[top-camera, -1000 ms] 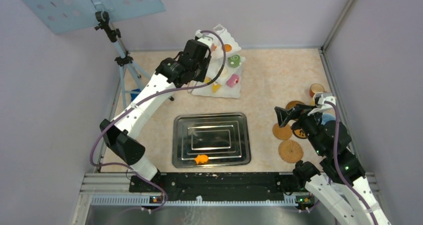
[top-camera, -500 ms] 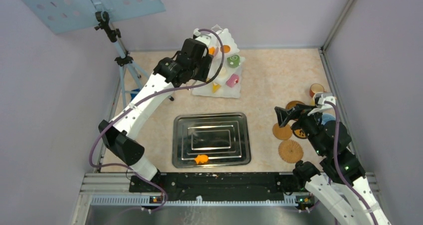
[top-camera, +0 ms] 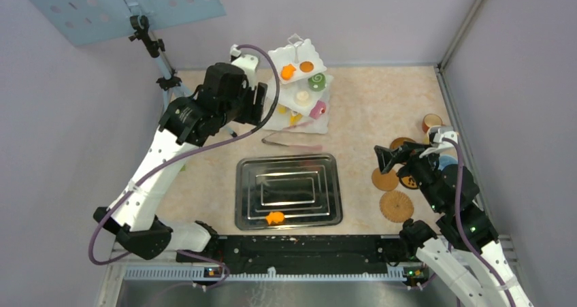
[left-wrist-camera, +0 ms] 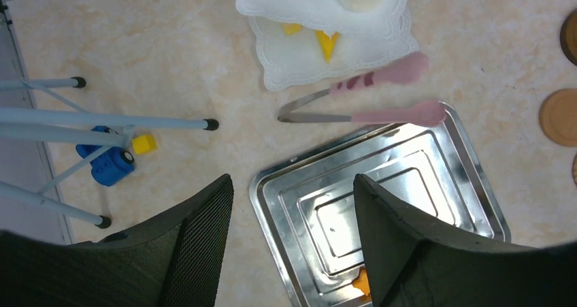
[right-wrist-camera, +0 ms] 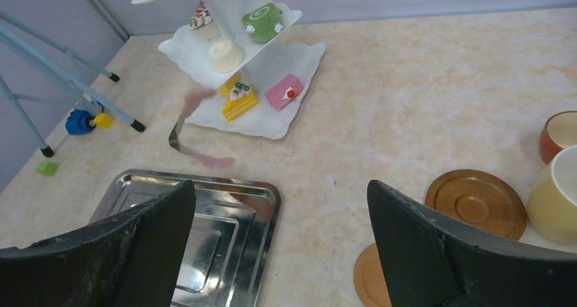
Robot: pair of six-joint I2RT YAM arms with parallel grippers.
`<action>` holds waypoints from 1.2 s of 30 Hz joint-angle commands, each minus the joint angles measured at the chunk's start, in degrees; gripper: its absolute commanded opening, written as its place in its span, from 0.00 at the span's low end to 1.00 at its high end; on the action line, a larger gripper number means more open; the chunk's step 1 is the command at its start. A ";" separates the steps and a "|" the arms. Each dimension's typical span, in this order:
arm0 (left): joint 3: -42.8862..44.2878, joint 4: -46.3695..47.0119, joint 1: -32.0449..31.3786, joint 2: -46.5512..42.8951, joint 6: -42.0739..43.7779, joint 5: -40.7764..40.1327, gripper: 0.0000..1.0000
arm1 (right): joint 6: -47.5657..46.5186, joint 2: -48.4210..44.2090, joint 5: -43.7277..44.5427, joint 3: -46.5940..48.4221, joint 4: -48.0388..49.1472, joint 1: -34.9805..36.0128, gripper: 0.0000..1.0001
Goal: Serve the afternoon tea
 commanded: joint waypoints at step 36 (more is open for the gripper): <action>-37.34 27.36 0.28 -10.30 -2.34 18.27 0.95 | 4.82 19.18 -16.50 -1.91 11.09 0.50 0.94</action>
